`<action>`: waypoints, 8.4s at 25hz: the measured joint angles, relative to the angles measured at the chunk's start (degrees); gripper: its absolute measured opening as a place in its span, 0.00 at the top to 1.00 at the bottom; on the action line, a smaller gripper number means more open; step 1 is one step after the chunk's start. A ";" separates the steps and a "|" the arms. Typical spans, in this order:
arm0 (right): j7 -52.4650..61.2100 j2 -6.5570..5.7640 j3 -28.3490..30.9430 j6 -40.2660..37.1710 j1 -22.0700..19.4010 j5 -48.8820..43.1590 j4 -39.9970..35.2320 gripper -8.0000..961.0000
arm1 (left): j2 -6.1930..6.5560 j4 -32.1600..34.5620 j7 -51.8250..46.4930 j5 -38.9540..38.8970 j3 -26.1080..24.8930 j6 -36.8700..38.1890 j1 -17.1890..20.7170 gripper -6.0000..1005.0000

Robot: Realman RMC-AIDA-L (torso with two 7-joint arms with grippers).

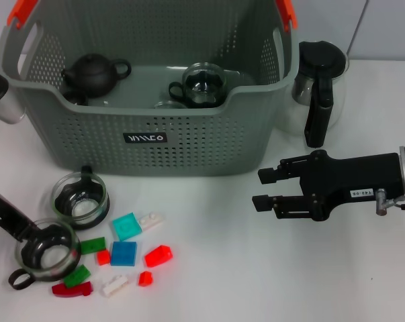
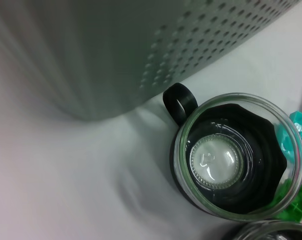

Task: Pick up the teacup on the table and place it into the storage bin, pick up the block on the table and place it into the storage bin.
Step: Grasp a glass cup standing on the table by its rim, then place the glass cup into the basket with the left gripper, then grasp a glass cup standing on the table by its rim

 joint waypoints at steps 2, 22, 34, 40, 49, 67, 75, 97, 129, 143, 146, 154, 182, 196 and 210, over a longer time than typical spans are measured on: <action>-0.01 0.00 0.02 -0.02 -0.05 0.00 0.02 0.41 | 0.14 -0.43 -0.22 0.00 0.09 0.08 -0.30 0.81; -0.05 -0.09 -0.04 -0.31 0.11 0.00 -0.01 0.41 | 4.01 5.12 8.79 -10.88 -23.64 20.20 -6.13 0.95; 0.52 -0.08 -0.23 -0.73 0.09 -0.02 -0.01 0.41 | 12.75 -2.61 5.71 -38.78 -31.92 16.97 -11.92 0.96; 0.20 -0.09 -0.30 -1.19 0.05 -0.11 -0.01 0.41 | 11.74 -4.30 4.26 -38.26 -28.88 1.41 -17.82 0.96; 0.12 -0.17 0.03 -2.28 0.19 -0.05 -0.41 0.41 | 11.09 -15.49 3.29 -27.79 -8.61 -21.70 -23.03 0.96; 0.09 -0.18 0.13 -2.20 0.22 0.00 -0.02 0.41 | 1.23 -26.47 7.95 -3.76 4.40 -42.11 -25.32 0.95; 0.05 -0.17 0.13 -2.27 0.22 0.01 0.00 0.41 | 0.52 -27.41 8.95 -3.61 4.74 -43.26 -25.42 0.95; 0.11 -0.17 0.13 -2.20 0.14 -0.01 -0.01 0.41 | -0.21 -19.00 9.51 -6.65 2.24 -36.58 -23.73 0.63; 0.46 -0.72 -0.17 -2.48 0.28 -0.09 -0.18 0.41 | 7.94 11.01 0.11 -41.24 -19.85 20.99 5.98 0.33; 0.53 -0.59 -0.35 -2.54 0.31 -0.10 0.01 0.41 | -0.36 11.08 -6.26 -9.48 -15.90 13.31 -2.75 0.34; 0.61 -0.54 -0.94 -2.52 0.26 -0.12 0.07 0.41 | -1.09 11.49 -8.64 -6.08 -14.55 11.81 -3.42 0.34; 0.79 -0.53 -2.19 -2.53 0.31 -0.18 0.08 0.41 | -3.07 12.21 -14.08 -0.78 -6.69 6.71 -4.52 0.34; 2.58 -0.75 -3.14 -2.78 0.05 -0.18 0.70 0.41 | -3.48 7.92 8.42 -0.19 2.71 -5.82 -2.00 0.35; 3.13 -0.79 -3.25 -2.76 0.20 -0.78 0.99 0.41 | -2.76 2.54 8.35 -0.16 2.66 -8.96 -2.30 0.36; 3.43 -0.79 -3.30 -2.58 0.31 -0.98 0.97 0.41 | -1.75 1.11 7.85 -0.07 2.94 -10.25 -2.73 0.38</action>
